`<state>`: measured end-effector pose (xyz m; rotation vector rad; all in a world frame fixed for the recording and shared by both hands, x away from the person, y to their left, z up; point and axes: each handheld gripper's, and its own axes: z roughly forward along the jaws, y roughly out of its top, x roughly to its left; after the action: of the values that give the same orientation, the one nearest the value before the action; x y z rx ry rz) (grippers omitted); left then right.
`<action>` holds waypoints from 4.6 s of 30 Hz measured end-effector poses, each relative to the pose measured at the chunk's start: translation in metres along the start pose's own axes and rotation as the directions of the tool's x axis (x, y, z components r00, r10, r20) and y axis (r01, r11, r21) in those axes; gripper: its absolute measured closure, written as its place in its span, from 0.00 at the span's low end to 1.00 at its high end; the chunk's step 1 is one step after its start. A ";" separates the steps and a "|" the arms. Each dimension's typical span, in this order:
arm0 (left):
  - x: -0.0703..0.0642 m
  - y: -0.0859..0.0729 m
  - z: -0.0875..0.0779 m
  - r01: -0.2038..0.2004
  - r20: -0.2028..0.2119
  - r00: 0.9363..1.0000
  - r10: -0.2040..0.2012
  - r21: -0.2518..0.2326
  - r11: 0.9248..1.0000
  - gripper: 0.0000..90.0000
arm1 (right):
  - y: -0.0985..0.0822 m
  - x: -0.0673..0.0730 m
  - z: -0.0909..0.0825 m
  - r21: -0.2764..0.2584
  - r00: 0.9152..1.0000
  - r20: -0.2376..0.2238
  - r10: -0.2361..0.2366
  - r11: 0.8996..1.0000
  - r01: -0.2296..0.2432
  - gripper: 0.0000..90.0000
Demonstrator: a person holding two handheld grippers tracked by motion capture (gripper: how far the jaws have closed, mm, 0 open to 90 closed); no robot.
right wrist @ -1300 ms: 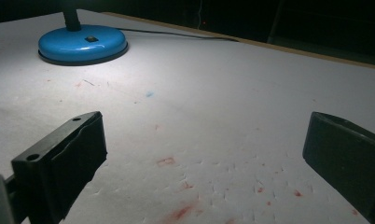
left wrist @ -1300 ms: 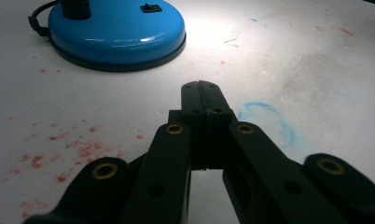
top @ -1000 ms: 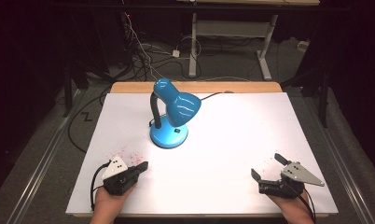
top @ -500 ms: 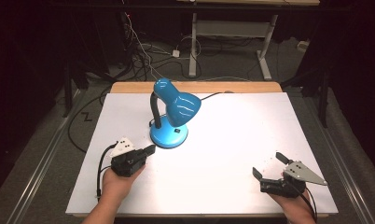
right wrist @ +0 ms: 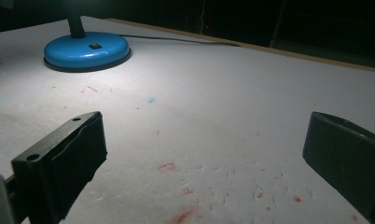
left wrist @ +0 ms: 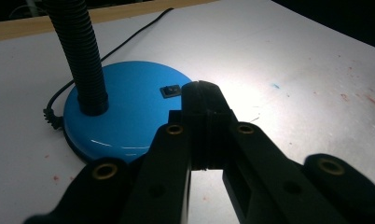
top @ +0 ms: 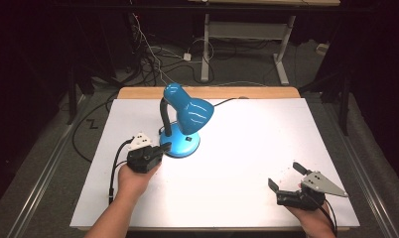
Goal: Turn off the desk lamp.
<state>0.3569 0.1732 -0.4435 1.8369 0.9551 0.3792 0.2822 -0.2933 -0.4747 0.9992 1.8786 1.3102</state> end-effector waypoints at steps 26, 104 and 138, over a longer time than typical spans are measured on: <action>0.015 0.015 0.061 0.059 -0.002 0.998 -0.059 0.063 0.996 0.98 | -0.002 -0.001 0.000 -0.015 1.000 0.002 -0.011 1.000 0.011 0.00; 0.018 0.018 0.106 0.168 -0.004 0.986 -0.169 0.139 0.976 0.98 | -0.002 -0.002 -0.002 -0.023 1.000 -0.001 -0.005 1.000 0.005 0.00; 0.021 0.008 0.077 0.113 -0.010 0.994 -0.113 0.122 0.986 0.98 | -0.002 -0.002 -0.001 -0.020 1.000 0.000 -0.007 1.000 0.007 0.00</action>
<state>0.4218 0.1394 -0.4752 1.8819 1.1002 0.2587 0.2823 -0.2960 -0.4765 0.9818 1.8642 1.3224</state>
